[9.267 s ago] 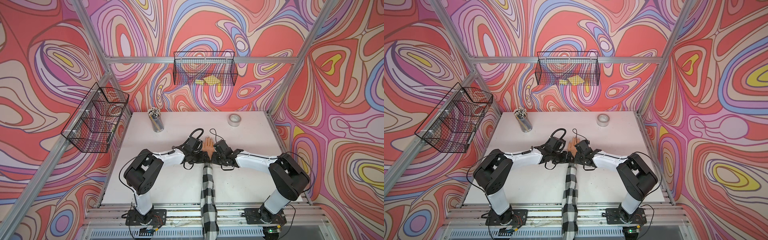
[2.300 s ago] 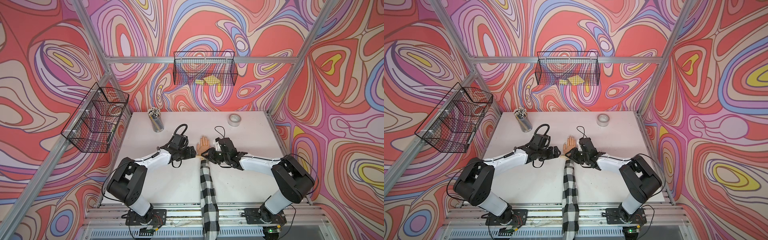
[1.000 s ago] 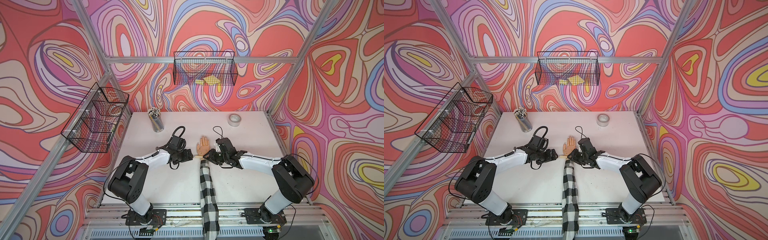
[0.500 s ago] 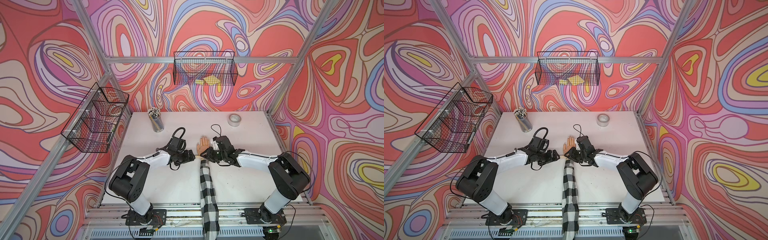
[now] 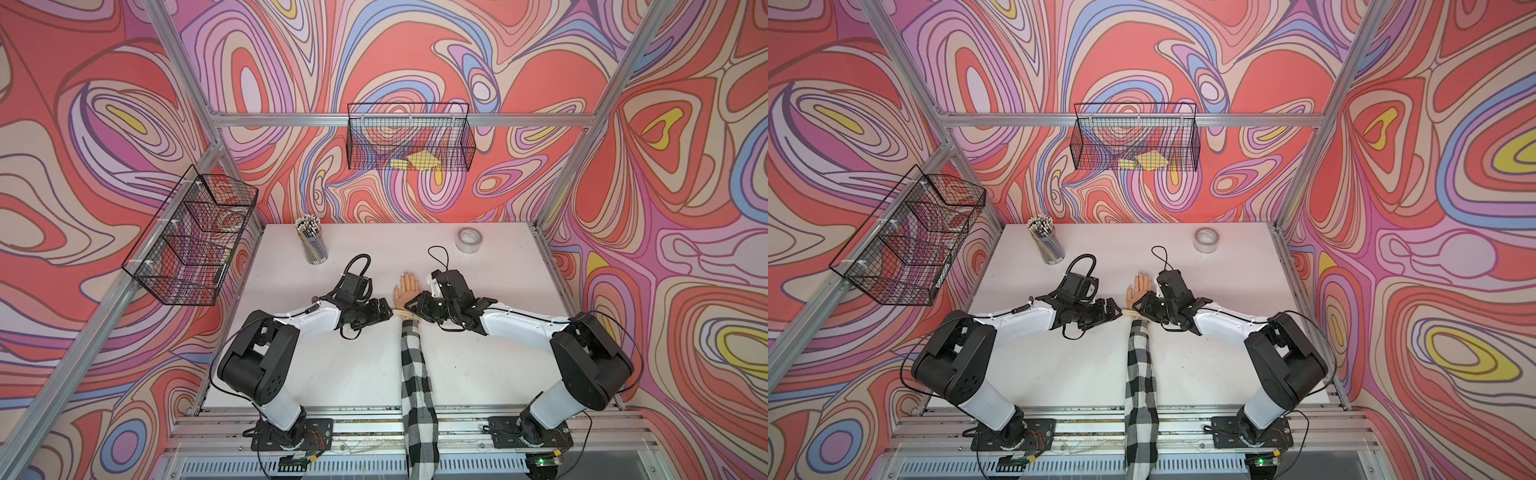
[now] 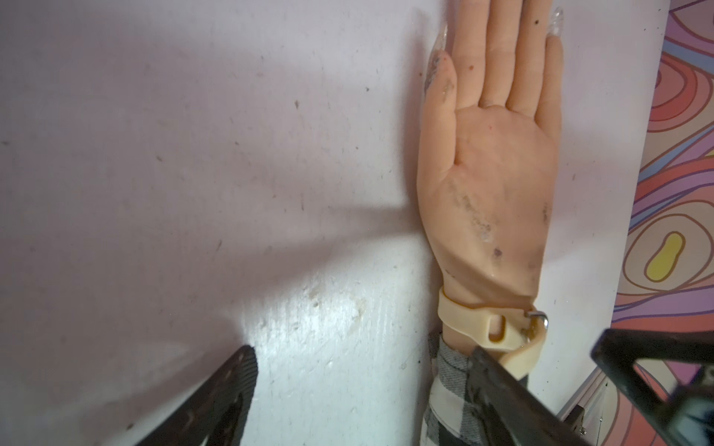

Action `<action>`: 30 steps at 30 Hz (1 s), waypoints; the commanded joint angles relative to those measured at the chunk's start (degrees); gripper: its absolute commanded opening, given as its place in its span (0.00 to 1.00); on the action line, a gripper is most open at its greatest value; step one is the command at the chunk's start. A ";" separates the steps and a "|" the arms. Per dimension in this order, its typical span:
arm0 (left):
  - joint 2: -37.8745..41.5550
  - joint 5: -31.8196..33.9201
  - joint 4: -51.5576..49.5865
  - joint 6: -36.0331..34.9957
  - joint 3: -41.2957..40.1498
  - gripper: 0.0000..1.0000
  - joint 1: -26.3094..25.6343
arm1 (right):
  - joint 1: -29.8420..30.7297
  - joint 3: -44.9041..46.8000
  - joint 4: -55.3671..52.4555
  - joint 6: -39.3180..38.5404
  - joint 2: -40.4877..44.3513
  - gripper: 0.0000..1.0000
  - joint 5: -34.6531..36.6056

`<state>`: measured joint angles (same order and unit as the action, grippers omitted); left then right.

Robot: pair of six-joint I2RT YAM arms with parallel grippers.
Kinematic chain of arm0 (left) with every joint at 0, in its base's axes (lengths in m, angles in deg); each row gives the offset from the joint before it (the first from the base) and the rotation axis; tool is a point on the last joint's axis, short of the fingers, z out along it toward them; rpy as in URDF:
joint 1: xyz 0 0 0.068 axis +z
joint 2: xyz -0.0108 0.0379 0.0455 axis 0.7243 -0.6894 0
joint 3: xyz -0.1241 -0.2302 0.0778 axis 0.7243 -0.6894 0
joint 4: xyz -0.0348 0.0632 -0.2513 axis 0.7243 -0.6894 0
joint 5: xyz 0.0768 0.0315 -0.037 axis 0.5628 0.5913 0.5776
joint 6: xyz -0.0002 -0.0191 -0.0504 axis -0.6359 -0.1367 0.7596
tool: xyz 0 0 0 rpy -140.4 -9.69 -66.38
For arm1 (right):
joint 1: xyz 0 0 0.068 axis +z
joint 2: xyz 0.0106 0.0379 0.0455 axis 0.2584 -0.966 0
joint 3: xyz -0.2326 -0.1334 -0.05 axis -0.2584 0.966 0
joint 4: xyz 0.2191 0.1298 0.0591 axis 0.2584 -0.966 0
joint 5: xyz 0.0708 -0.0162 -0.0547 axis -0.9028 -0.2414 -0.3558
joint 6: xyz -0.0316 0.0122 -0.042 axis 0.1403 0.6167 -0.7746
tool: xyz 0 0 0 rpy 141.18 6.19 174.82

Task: Take off the watch
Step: Untie the watch from the hand.

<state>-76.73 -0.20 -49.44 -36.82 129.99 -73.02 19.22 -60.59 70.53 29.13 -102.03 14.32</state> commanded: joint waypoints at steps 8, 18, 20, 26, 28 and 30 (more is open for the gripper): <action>0.11 -0.98 1.46 1.39 0.73 0.87 -1.47 | -0.53 2.83 -0.13 -0.24 -0.40 0.31 1.18; 0.52 -0.41 0.91 1.26 1.07 0.87 -1.69 | -1.25 3.67 -1.31 -0.21 1.22 0.31 2.90; 0.61 -0.27 0.74 1.05 1.23 0.87 -1.71 | -1.74 4.55 -0.79 0.02 1.72 0.31 2.92; 0.61 -0.24 0.61 0.95 1.45 0.87 -1.70 | -1.95 4.23 0.28 0.06 0.27 0.31 1.57; 0.68 -0.19 0.73 1.02 1.44 0.87 -1.76 | -1.94 3.95 0.98 0.14 -0.19 0.31 0.94; 0.77 -0.17 0.66 0.95 1.48 0.87 -1.69 | -1.94 3.41 1.70 -0.01 -0.79 0.30 -0.07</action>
<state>-76.73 -0.81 -48.67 -35.96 130.13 -74.55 17.56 -56.50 70.44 29.24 -101.77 15.39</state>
